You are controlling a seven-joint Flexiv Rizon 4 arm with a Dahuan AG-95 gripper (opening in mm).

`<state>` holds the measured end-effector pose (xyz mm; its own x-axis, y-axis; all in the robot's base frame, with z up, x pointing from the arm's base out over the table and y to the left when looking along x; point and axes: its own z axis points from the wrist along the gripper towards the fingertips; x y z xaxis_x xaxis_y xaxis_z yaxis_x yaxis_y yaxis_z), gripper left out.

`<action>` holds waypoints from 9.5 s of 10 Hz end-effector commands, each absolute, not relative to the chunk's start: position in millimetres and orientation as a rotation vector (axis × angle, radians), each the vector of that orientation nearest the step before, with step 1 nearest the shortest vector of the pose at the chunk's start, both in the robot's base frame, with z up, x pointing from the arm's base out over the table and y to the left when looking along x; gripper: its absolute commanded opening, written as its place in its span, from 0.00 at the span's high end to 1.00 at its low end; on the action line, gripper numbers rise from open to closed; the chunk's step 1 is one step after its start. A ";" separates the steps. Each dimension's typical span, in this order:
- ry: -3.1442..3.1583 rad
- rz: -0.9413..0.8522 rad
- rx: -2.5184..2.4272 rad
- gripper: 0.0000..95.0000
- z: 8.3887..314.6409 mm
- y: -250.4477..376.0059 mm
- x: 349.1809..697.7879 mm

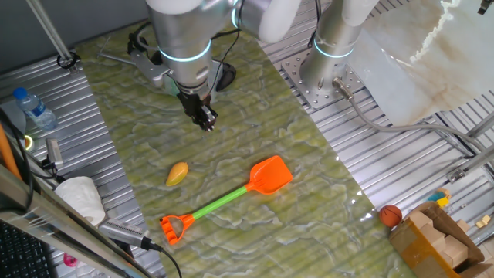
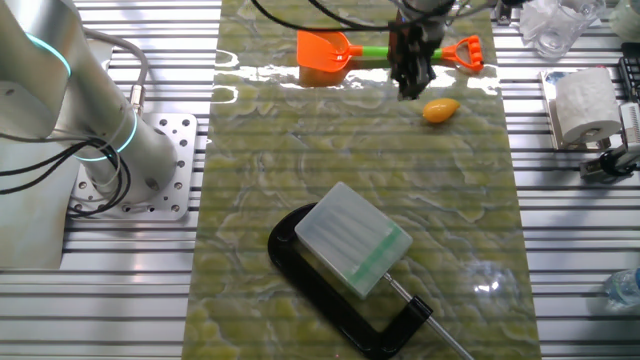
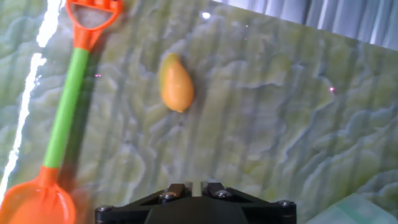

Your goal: Use a shovel to scoop up an object

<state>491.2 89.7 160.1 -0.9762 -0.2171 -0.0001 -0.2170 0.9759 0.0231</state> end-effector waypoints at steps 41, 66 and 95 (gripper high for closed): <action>-3.114 -0.021 0.129 0.40 88.7 242.3 492.7; -3.089 0.003 0.106 0.60 36.0 250.6 539.9; -3.025 -0.013 0.028 0.80 22.4 252.0 548.8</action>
